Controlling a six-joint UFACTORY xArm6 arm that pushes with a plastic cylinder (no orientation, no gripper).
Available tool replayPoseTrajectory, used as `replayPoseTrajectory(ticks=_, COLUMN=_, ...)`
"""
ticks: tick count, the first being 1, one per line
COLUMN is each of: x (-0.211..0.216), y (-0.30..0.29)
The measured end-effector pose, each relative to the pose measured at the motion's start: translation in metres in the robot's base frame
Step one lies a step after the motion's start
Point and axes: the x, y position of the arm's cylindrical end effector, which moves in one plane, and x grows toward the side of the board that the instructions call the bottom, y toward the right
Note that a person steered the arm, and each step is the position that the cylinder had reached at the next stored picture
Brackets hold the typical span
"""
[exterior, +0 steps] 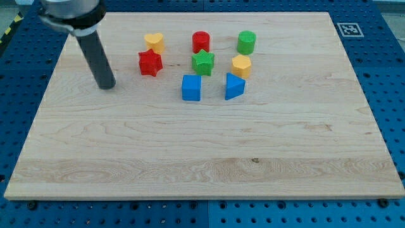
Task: Slide the red star down a bit
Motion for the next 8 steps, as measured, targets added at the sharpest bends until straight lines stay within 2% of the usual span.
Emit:
replayPoseTrajectory(ticks=1, x=-0.047, y=0.0)
replayPoseTrajectory(ticks=2, x=-0.069, y=0.015)
replayPoseTrajectory(ticks=7, x=-0.048, y=0.061)
replayPoseTrajectory(ticks=8, x=-0.046, y=0.03)
